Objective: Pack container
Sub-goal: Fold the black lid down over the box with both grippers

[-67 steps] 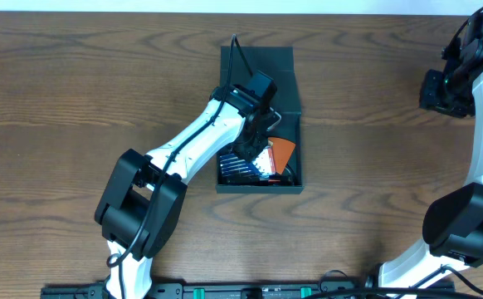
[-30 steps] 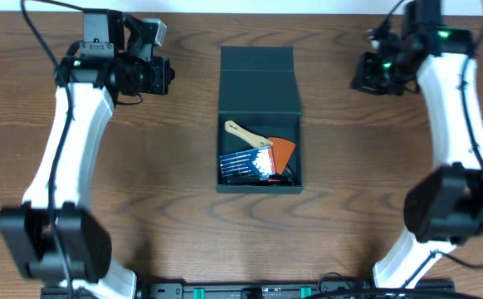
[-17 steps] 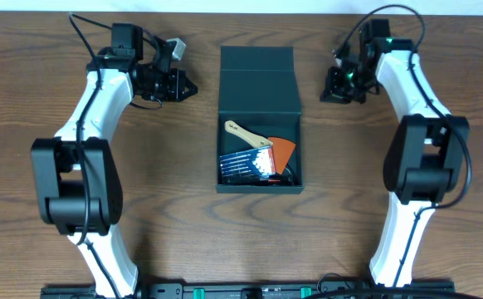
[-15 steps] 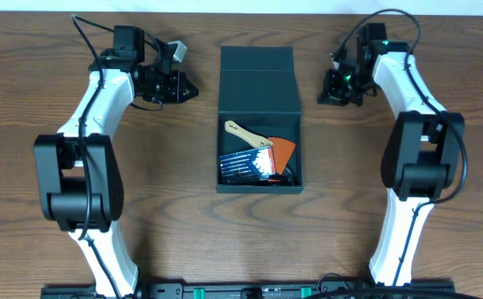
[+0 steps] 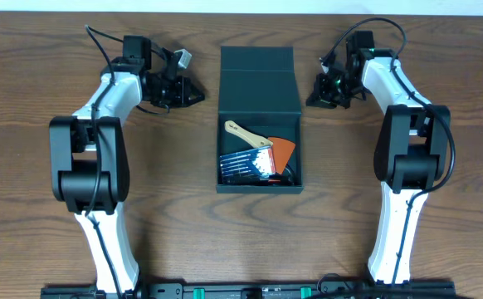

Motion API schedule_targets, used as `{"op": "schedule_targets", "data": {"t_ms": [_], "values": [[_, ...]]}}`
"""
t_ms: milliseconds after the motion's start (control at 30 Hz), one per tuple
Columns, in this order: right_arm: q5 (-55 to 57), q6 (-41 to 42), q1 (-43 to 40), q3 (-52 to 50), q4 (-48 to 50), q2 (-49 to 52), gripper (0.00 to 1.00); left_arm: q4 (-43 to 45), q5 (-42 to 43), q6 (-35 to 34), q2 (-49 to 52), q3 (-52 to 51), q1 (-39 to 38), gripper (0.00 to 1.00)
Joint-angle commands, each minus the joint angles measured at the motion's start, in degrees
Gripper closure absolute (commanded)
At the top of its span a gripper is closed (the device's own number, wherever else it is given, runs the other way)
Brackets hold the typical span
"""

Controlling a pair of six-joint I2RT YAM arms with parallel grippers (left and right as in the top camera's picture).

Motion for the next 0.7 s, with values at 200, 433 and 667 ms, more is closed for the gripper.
{"op": "schedule_targets", "data": {"t_ms": [200, 433, 667], "values": [[-8.74, 0.28, 0.83, -0.17, 1.46, 1.44, 0.99, 6.36, 3.98, -7.56, 4.02, -0.15, -0.33, 0.94], [-9.2, 0.24, 1.95, -0.17, 2.16, 1.46, 0.99, 6.67, 3.98, -7.91, 6.23, -0.15, -2.36, 0.94], [-9.51, 0.17, 2.23, -0.17, 2.71, 1.46, 0.99, 9.33, 4.0, -10.23, 6.86, -0.15, -4.04, 0.94]]}}
